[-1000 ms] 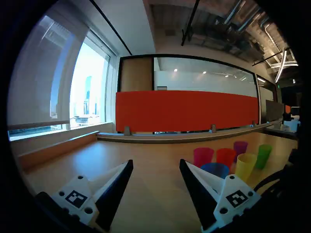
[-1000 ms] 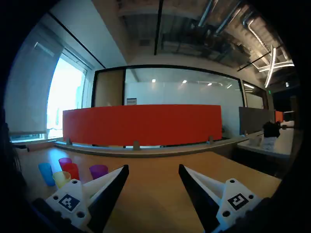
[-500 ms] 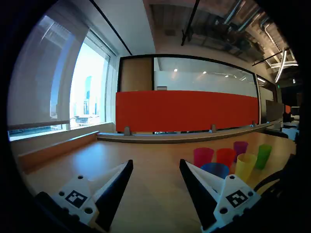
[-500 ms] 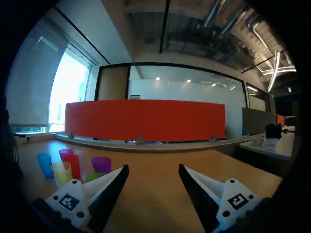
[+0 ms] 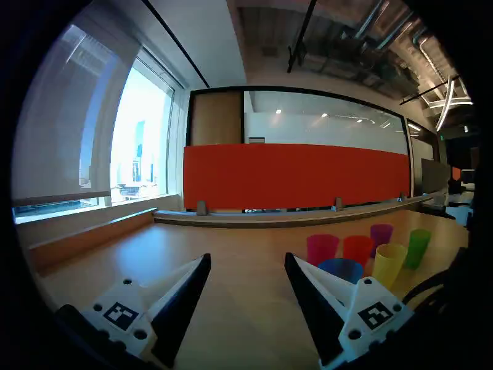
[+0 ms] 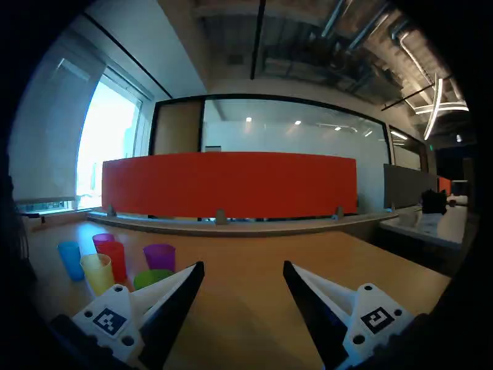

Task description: Pour water

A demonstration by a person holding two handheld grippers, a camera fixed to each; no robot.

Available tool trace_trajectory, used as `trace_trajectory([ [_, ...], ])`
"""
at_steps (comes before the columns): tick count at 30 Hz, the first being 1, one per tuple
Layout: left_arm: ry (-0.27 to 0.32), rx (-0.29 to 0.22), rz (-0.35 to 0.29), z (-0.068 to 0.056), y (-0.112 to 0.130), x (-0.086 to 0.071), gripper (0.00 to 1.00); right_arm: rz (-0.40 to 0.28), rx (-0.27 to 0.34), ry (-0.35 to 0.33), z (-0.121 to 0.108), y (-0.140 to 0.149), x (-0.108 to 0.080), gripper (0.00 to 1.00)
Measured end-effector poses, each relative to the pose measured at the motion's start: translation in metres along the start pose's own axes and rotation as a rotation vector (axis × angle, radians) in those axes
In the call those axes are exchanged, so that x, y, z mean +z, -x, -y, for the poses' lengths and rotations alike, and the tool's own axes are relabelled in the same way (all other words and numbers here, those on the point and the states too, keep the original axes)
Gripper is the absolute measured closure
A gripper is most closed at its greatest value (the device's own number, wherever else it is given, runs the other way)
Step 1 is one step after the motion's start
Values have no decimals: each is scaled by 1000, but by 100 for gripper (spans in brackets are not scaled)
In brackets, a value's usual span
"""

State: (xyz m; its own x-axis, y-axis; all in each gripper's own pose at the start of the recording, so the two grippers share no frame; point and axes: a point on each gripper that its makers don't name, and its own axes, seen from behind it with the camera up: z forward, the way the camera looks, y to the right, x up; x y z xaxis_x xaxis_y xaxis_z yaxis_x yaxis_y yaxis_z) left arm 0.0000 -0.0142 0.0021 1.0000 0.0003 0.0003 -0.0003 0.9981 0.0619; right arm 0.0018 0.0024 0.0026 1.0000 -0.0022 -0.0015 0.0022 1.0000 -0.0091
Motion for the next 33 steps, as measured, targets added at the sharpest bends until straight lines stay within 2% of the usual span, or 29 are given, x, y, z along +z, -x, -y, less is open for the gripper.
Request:
trace_trajectory([
  [33, 0, 0, 0, 0, 0, 0, 11, 2, 1, -5, 1, 2, -3, 1],
])
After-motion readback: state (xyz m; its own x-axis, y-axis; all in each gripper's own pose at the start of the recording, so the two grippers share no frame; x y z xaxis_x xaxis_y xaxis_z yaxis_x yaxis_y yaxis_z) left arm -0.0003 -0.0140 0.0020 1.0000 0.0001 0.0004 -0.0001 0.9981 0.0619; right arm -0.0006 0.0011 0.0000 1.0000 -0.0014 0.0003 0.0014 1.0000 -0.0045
